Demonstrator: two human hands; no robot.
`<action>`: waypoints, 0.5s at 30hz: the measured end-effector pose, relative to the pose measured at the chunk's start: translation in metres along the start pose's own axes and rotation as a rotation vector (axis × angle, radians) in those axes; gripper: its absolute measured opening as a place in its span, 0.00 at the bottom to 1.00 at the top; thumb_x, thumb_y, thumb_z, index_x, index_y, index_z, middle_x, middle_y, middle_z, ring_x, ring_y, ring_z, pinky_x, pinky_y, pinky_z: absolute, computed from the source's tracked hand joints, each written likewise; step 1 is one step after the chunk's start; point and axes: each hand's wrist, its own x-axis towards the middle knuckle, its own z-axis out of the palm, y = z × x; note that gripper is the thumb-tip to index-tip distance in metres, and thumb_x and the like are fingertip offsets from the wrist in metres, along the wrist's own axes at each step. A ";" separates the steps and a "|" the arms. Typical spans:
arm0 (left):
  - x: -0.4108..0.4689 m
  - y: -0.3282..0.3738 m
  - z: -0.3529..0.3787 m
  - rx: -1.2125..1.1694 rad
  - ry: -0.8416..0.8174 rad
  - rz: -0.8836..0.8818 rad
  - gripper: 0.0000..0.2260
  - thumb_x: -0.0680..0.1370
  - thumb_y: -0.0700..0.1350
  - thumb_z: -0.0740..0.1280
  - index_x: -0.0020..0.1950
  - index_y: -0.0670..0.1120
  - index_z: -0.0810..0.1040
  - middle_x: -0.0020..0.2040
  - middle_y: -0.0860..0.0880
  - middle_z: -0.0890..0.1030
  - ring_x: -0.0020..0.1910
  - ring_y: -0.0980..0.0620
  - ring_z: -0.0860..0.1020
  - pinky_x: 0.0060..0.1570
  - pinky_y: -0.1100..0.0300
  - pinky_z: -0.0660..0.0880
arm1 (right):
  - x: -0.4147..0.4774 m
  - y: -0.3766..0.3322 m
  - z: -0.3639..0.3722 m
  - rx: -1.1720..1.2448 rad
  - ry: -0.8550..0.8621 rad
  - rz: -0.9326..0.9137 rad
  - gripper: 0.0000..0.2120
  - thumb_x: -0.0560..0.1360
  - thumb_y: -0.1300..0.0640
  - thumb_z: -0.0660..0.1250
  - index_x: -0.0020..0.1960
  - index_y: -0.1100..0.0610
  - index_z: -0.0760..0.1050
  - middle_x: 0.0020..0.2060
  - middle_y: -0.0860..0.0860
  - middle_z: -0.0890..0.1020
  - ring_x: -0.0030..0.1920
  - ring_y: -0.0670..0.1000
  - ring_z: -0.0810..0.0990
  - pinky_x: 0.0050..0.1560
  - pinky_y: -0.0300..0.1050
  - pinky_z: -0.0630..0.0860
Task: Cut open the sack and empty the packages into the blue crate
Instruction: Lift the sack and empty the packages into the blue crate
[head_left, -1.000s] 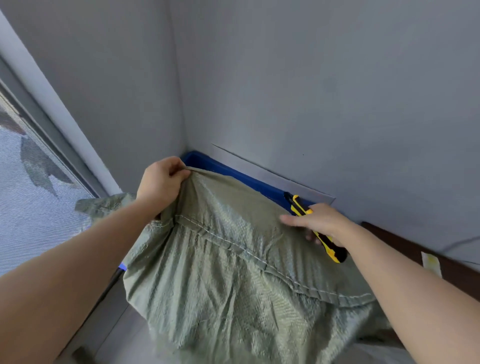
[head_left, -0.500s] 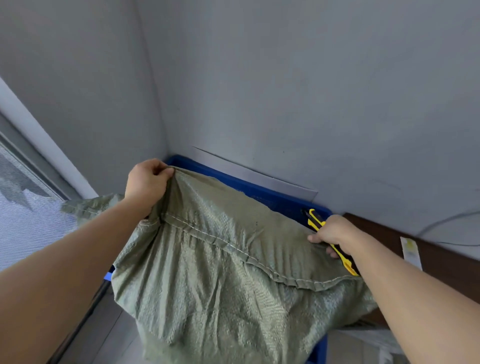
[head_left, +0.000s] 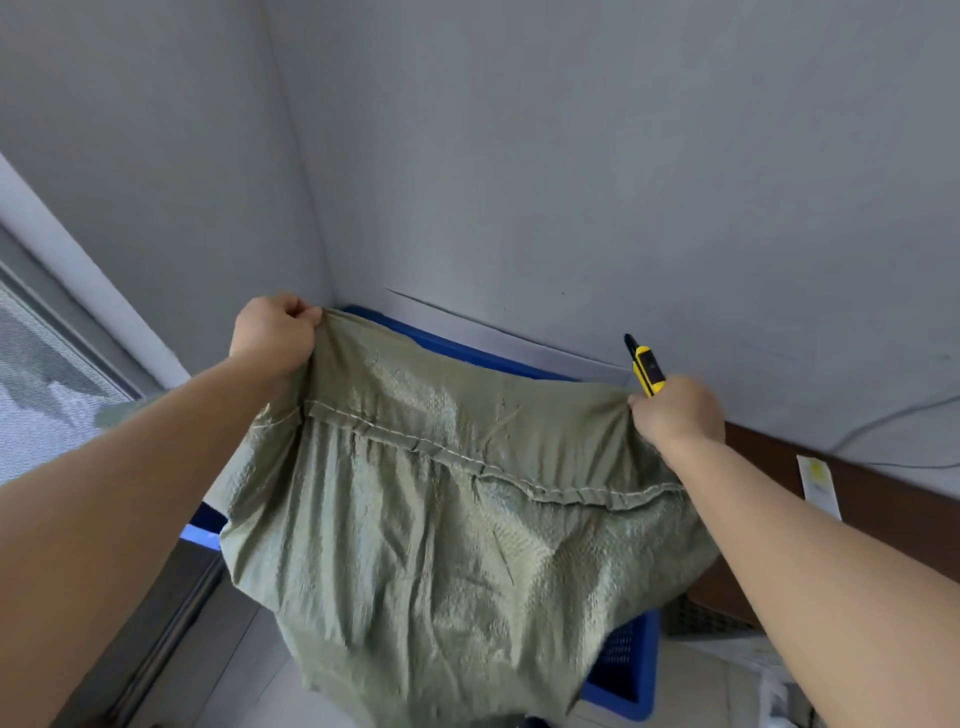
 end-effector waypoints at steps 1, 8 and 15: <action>0.002 0.004 -0.003 -0.041 0.023 -0.001 0.09 0.79 0.44 0.63 0.48 0.40 0.80 0.43 0.43 0.77 0.43 0.46 0.73 0.45 0.57 0.68 | 0.000 -0.005 -0.005 0.030 0.028 0.002 0.09 0.76 0.53 0.67 0.44 0.59 0.74 0.40 0.58 0.77 0.40 0.59 0.75 0.40 0.46 0.70; 0.009 0.039 -0.025 -0.264 0.110 0.040 0.07 0.79 0.44 0.63 0.45 0.44 0.77 0.32 0.49 0.73 0.40 0.49 0.73 0.42 0.57 0.70 | 0.006 -0.031 -0.045 0.189 0.222 -0.007 0.11 0.76 0.52 0.66 0.51 0.61 0.77 0.47 0.59 0.81 0.48 0.62 0.79 0.45 0.51 0.74; 0.013 0.055 -0.036 -0.301 0.117 0.076 0.08 0.79 0.45 0.63 0.46 0.43 0.78 0.37 0.47 0.76 0.40 0.48 0.74 0.44 0.56 0.73 | 0.009 -0.039 -0.063 0.274 0.292 -0.017 0.10 0.76 0.53 0.67 0.50 0.60 0.76 0.44 0.56 0.79 0.47 0.62 0.79 0.44 0.50 0.73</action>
